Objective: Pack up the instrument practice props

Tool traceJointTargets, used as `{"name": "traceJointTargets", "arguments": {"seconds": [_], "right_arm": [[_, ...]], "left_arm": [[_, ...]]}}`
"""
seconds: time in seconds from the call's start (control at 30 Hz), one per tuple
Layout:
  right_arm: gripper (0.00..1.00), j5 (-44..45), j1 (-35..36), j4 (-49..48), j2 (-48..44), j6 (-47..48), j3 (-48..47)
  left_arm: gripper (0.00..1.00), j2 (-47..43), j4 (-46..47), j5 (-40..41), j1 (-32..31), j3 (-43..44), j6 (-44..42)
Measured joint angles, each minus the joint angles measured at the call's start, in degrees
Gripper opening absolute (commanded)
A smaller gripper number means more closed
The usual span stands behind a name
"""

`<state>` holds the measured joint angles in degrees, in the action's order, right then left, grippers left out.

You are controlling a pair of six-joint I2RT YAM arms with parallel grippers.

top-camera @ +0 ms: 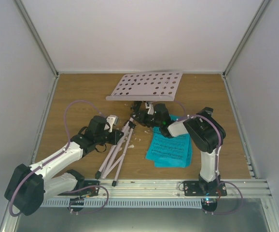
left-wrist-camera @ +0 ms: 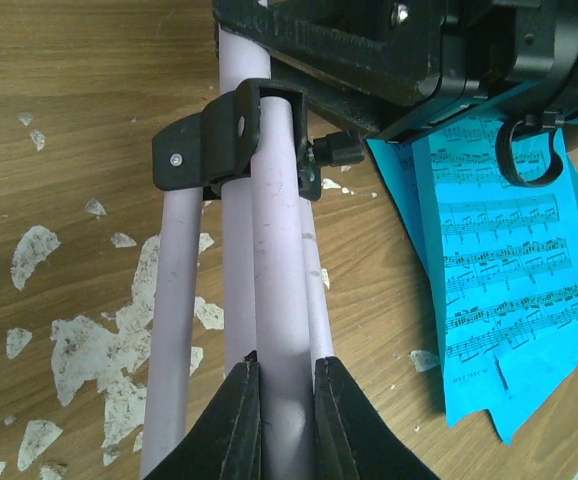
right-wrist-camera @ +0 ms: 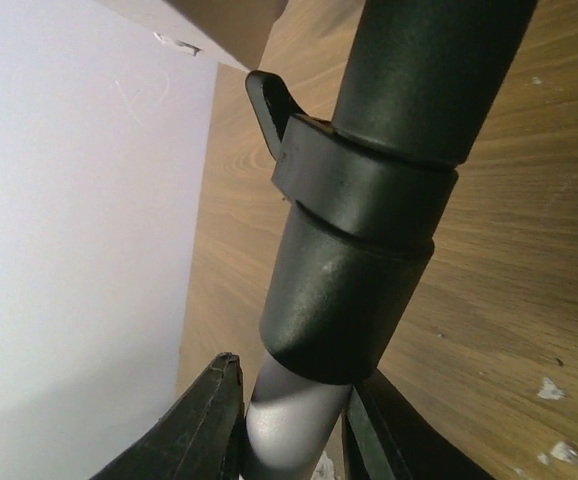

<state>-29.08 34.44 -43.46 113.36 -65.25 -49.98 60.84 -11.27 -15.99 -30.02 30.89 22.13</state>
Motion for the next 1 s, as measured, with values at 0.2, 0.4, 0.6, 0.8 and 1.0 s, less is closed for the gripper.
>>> {"name": "traceJointTargets", "arguments": {"seconds": [0.2, 0.4, 0.6, 0.8, 1.0], "right_arm": [[0.31, 0.6, 0.0, 0.1, 0.9, 0.0, 0.3], [0.45, 1.7, -0.1, -0.3, 0.9, 3.5, 0.5], [0.56, 2.8, -0.1, -0.3, 0.9, 5.7, 1.2], [0.63, 3.2, -0.1, -0.2, 0.9, 6.2, 1.6], [0.66, 3.1, -0.1, -0.3, -0.2, 6.3, 3.0]], "left_arm": [[0.0, 0.9, 0.5, 0.0, 0.0, -0.1, 0.9], [0.0, 1.0, 1.4, 0.0, 0.0, -0.3, 1.7], [0.0, 1.0, 1.7, 0.0, 0.0, -0.3, 2.6], [0.0, 0.7, 3.1, 0.3, 0.0, -1.0, 3.7], [0.0, -0.2, 4.2, 1.3, 0.1, -1.2, 5.3]]}}
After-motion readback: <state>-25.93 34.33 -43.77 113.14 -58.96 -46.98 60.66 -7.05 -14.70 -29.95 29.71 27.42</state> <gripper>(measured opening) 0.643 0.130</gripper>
